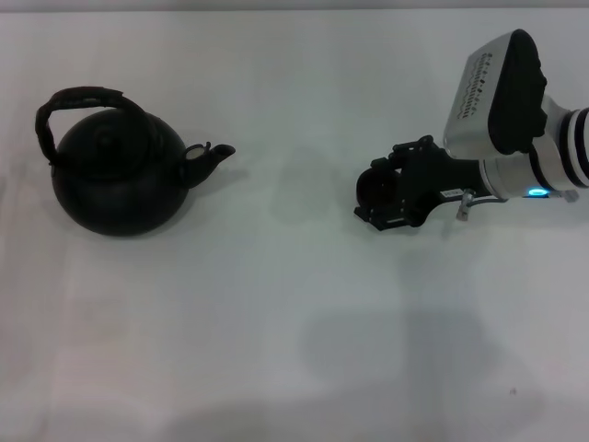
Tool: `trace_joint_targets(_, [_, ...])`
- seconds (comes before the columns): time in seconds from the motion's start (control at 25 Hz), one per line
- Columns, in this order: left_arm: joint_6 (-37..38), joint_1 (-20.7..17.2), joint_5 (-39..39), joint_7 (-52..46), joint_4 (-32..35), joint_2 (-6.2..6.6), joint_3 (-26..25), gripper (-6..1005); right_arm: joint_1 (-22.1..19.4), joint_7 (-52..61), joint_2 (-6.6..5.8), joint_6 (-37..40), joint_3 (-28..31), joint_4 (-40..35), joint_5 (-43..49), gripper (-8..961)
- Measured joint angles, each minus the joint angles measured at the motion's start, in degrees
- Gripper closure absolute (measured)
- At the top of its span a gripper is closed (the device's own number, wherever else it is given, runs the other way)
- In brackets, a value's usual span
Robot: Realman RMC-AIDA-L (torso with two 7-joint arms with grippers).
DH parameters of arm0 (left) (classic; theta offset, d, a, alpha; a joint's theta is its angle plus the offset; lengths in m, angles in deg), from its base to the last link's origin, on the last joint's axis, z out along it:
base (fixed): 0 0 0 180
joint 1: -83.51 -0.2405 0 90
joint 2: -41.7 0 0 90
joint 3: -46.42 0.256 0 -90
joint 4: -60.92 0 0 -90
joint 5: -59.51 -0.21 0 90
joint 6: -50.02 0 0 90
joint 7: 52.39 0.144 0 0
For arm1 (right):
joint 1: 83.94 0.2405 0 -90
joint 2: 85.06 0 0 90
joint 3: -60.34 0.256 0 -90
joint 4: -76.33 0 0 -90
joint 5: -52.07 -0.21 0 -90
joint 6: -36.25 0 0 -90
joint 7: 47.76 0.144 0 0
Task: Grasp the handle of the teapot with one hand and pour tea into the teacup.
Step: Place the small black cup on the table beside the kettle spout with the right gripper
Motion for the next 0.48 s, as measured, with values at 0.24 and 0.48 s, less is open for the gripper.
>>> trace_joint_targets(0.24, [-0.41, 0.00, 0.00, 0.00, -0.14, 0.00, 0.00, 258, -0.18, -0.73, -0.01, 0.84, -0.03, 1.31, -0.55, 165])
trace_joint_targets(0.48, [-0.64, 0.00, 0.00, 0.00, -0.18, 0.00, 0.00, 258, -0.52, -1.56, -0.15, 0.76, 0.24, 1.55, -1.68, 160])
